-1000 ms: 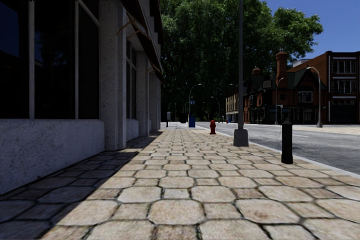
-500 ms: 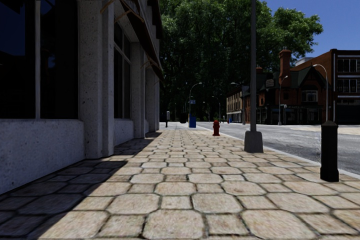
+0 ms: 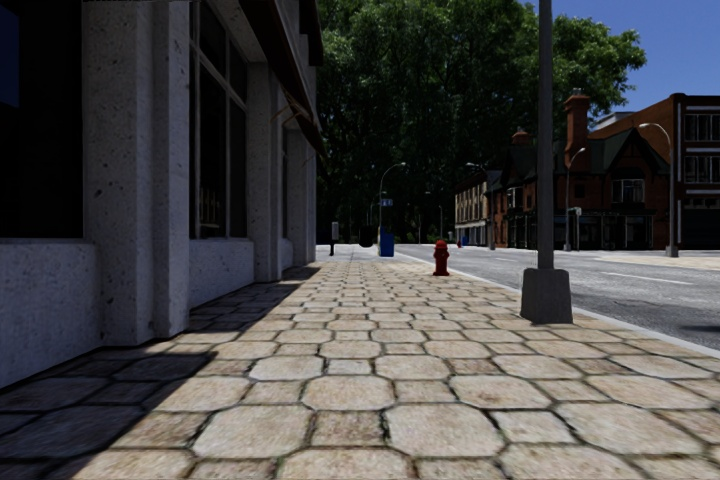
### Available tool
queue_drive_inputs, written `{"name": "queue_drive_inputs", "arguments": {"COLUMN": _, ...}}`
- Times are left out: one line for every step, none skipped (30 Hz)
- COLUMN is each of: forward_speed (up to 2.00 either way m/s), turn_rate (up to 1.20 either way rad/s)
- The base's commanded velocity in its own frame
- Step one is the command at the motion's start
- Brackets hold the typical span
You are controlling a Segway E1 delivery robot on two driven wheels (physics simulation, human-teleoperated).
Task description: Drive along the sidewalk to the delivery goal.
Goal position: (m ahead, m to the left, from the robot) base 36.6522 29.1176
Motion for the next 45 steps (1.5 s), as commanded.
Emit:
{"name": "queue_drive_inputs", "arguments": {"forward_speed": 2.0, "turn_rate": 0.0}}
{"name": "queue_drive_inputs", "arguments": {"forward_speed": 2.0, "turn_rate": 0.0}}
{"name": "queue_drive_inputs", "arguments": {"forward_speed": 2.0, "turn_rate": 0.0}}
{"name": "queue_drive_inputs", "arguments": {"forward_speed": 2.0, "turn_rate": 0.0}}
{"name": "queue_drive_inputs", "arguments": {"forward_speed": 2.0, "turn_rate": 0.0}}
{"name": "queue_drive_inputs", "arguments": {"forward_speed": 2.0, "turn_rate": 0.0}}
{"name": "queue_drive_inputs", "arguments": {"forward_speed": 2.0, "turn_rate": 0.0}}
{"name": "queue_drive_inputs", "arguments": {"forward_speed": 2.0, "turn_rate": 0.0}}
{"name": "queue_drive_inputs", "arguments": {"forward_speed": 2.0, "turn_rate": 0.0}}
{"name": "queue_drive_inputs", "arguments": {"forward_speed": 2.0, "turn_rate": 0.0}}
{"name": "queue_drive_inputs", "arguments": {"forward_speed": 2.0, "turn_rate": 0.0}}
{"name": "queue_drive_inputs", "arguments": {"forward_speed": 2.0, "turn_rate": 0.0}}
{"name": "queue_drive_inputs", "arguments": {"forward_speed": 2.0, "turn_rate": 0.0}}
{"name": "queue_drive_inputs", "arguments": {"forward_speed": 2.0, "turn_rate": 0.0}}
{"name": "queue_drive_inputs", "arguments": {"forward_speed": 2.0, "turn_rate": 0.0}}
{"name": "queue_drive_inputs", "arguments": {"forward_speed": 2.0, "turn_rate": 0.0}}
{"name": "queue_drive_inputs", "arguments": {"forward_speed": 2.0, "turn_rate": 0.0}}
{"name": "queue_drive_inputs", "arguments": {"forward_speed": 2.0, "turn_rate": 0.0}}
{"name": "queue_drive_inputs", "arguments": {"forward_speed": 2.0, "turn_rate": 0.0}}
{"name": "queue_drive_inputs", "arguments": {"forward_speed": 2.0, "turn_rate": 0.0}}
{"name": "queue_drive_inputs", "arguments": {"forward_speed": 2.0, "turn_rate": 0.0}}
{"name": "queue_drive_inputs", "arguments": {"forward_speed": 2.0, "turn_rate": 0.0}}
{"name": "queue_drive_inputs", "arguments": {"forward_speed": 2.0, "turn_rate": 0.0}}
{"name": "queue_drive_inputs", "arguments": {"forward_speed": 2.0, "turn_rate": 0.0}}
{"name": "queue_drive_inputs", "arguments": {"forward_speed": 2.0, "turn_rate": 0.0}}
{"name": "queue_drive_inputs", "arguments": {"forward_speed": 2.0, "turn_rate": 0.0}}
{"name": "queue_drive_inputs", "arguments": {"forward_speed": 2.0, "turn_rate": 0.0}}
{"name": "queue_drive_inputs", "arguments": {"forward_speed": 2.0, "turn_rate": 0.0}}
{"name": "queue_drive_inputs", "arguments": {"forward_speed": 2.0, "turn_rate": 0.0}}
{"name": "queue_drive_inputs", "arguments": {"forward_speed": 2.0, "turn_rate": 0.0}}
{"name": "queue_drive_inputs", "arguments": {"forward_speed": 2.0, "turn_rate": 0.0}}
{"name": "queue_drive_inputs", "arguments": {"forward_speed": 2.0, "turn_rate": 0.0}}
{"name": "queue_drive_inputs", "arguments": {"forward_speed": 2.0, "turn_rate": 0.0}}
{"name": "queue_drive_inputs", "arguments": {"forward_speed": 2.0, "turn_rate": 0.0}}
{"name": "queue_drive_inputs", "arguments": {"forward_speed": 2.0, "turn_rate": 0.0}}
{"name": "queue_drive_inputs", "arguments": {"forward_speed": 2.0, "turn_rate": 0.0}}
{"name": "queue_drive_inputs", "arguments": {"forward_speed": 2.0, "turn_rate": 0.0}}
{"name": "queue_drive_inputs", "arguments": {"forward_speed": 2.0, "turn_rate": 0.0}}
{"name": "queue_drive_inputs", "arguments": {"forward_speed": 2.0, "turn_rate": 0.0}}
{"name": "queue_drive_inputs", "arguments": {"forward_speed": 2.0, "turn_rate": 0.0}}
{"name": "queue_drive_inputs", "arguments": {"forward_speed": 2.0, "turn_rate": 0.0}}
{"name": "queue_drive_inputs", "arguments": {"forward_speed": 2.0, "turn_rate": 0.0}}
{"name": "queue_drive_inputs", "arguments": {"forward_speed": 2.0, "turn_rate": 0.0}}
{"name": "queue_drive_inputs", "arguments": {"forward_speed": 2.0, "turn_rate": 0.0}}
{"name": "queue_drive_inputs", "arguments": {"forward_speed": 2.0, "turn_rate": 0.0}}
